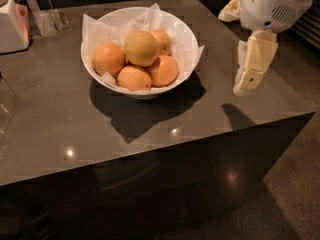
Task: Pick orange from white bowl
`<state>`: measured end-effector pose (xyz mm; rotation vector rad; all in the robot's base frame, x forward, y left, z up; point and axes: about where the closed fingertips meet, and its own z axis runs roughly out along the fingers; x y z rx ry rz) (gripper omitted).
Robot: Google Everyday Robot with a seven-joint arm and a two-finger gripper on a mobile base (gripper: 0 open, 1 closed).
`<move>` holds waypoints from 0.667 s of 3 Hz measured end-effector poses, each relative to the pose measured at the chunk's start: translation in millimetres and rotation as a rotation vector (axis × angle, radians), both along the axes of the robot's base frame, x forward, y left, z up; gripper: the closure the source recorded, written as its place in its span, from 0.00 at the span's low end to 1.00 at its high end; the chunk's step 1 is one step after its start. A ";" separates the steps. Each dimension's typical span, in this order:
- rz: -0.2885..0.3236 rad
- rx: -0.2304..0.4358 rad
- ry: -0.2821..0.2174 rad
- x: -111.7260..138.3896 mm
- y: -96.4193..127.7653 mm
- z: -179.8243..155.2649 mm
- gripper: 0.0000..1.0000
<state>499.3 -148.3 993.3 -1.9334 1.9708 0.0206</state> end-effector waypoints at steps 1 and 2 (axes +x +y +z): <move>0.107 0.052 0.012 29.8 35.0 1.1 0.00; 0.100 0.060 -0.010 34.1 36.5 4.9 0.00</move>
Offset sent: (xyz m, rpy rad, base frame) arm 0.0228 0.0271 0.0008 0.0396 0.0100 0.0836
